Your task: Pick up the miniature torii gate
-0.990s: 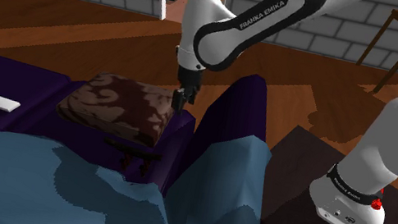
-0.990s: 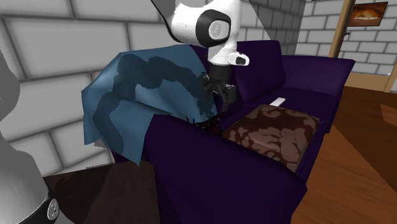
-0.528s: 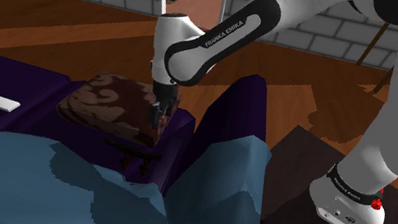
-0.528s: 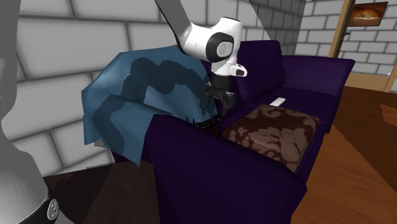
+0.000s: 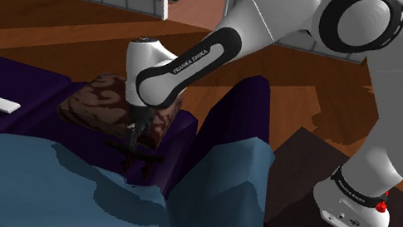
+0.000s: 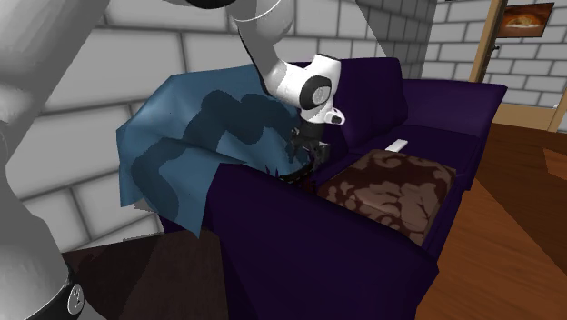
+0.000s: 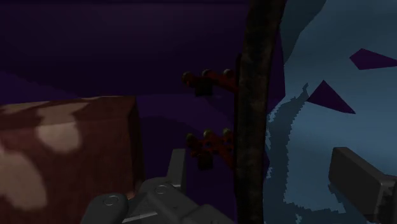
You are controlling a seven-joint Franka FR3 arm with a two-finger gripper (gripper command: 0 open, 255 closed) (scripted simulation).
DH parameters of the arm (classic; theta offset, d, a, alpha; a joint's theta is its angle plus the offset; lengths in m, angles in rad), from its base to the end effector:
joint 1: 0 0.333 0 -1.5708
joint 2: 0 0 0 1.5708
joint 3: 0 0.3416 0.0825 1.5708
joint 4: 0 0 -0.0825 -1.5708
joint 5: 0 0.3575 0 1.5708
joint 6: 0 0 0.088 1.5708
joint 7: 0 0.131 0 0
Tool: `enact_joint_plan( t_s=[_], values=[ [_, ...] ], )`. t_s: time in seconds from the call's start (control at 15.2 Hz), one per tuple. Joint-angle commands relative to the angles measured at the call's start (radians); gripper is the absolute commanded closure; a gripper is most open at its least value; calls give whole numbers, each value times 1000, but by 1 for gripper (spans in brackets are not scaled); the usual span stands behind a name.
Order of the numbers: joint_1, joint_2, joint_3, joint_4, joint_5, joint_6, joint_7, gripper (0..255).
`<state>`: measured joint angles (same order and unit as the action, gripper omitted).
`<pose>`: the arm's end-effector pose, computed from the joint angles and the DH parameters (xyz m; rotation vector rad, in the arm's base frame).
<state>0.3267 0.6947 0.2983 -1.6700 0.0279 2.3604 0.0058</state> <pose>0.5670 0.3784 0.2312 -2.8326 -0.7710 0.0633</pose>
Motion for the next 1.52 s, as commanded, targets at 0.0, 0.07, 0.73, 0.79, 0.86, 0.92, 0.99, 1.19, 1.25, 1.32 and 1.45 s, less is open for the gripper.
enact_joint_plan(
  t_s=[0.0, 0.07, 0.73, 0.79, 0.86, 0.92, 0.99, 1.19, 1.25, 1.32, 1.45],
  values=[
    [27, 85, 2, 102, -10, -17, -3, 0],
    [32, 100, 2, 120, -11, -21, -3, 0],
    [42, 174, -9, 137, -20, 35, -11, 255],
    [42, 174, -9, 138, -20, 34, -11, 255],
    [41, 173, -9, 137, -20, 34, -11, 255],
    [41, 173, -9, 137, -20, 34, -11, 255],
    [41, 173, -9, 137, -20, 34, -11, 255],
    [42, 174, -9, 138, -20, 34, -11, 255],
    [42, 174, -9, 138, -20, 34, -11, 255],
    [42, 174, -9, 139, -20, 34, -11, 255],
    [39, 154, -6, 132, -17, 20, -9, 255]
  ],
)
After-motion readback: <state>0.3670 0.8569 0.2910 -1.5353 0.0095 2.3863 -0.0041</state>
